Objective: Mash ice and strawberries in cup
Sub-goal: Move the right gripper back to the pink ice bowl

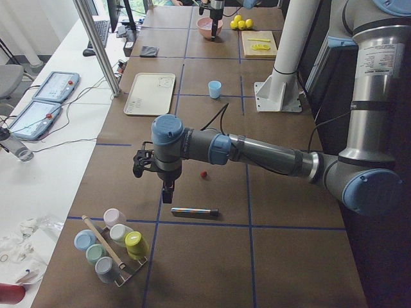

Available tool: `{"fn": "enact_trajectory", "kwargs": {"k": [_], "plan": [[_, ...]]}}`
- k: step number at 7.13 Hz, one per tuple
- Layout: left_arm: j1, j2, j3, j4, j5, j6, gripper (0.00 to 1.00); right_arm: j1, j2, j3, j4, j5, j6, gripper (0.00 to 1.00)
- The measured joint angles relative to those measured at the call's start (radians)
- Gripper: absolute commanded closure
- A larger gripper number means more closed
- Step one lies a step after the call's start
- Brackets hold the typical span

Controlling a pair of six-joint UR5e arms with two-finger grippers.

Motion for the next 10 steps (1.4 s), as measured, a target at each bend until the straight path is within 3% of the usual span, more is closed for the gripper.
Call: {"fn": "enact_trajectory", "kwargs": {"k": [3,5,6,8,10], "plan": [[0.0,0.0,-0.019,0.0,-0.016,-0.03,0.0,0.168,-0.389,-0.022,0.339,0.077,-0.183,0.01],[0.001,0.0,-0.025,0.0,-0.026,-0.037,0.0,0.303,-0.547,-0.158,0.559,0.168,-0.334,0.01],[0.001,0.0,-0.03,0.0,-0.027,-0.038,0.0,0.374,-0.57,-0.259,0.657,0.237,-0.36,0.01],[0.001,0.001,-0.038,0.001,-0.029,-0.038,0.0,0.461,-0.57,-0.39,0.739,0.319,-0.374,0.01],[0.001,0.001,-0.04,0.001,-0.029,-0.038,0.0,0.473,-0.549,-0.45,0.751,0.308,-0.376,0.15]]}}
